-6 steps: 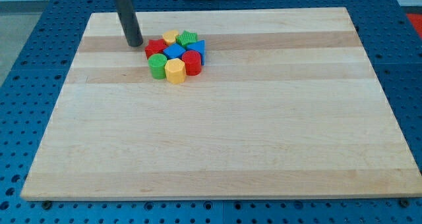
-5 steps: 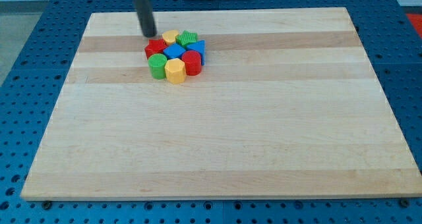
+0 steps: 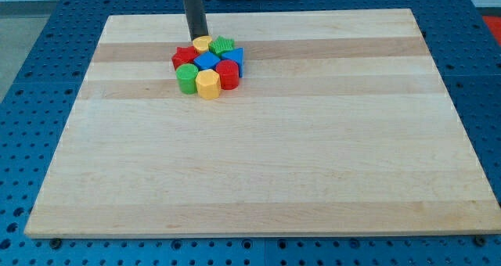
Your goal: Move the yellow heart into the blue cube
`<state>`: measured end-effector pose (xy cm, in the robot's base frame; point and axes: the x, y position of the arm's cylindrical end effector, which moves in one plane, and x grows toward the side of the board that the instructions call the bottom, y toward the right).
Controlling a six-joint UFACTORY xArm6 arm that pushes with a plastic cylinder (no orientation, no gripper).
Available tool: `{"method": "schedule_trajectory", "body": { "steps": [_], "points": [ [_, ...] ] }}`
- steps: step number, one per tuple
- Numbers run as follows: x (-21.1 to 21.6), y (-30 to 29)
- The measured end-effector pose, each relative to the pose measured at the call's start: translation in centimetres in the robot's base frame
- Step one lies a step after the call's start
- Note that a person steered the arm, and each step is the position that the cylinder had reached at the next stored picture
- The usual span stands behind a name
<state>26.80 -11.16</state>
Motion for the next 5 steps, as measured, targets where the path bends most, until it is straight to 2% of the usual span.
{"method": "schedule_trajectory", "body": {
  "steps": [5],
  "points": [
    [4.6,1.5]
  ]
}}
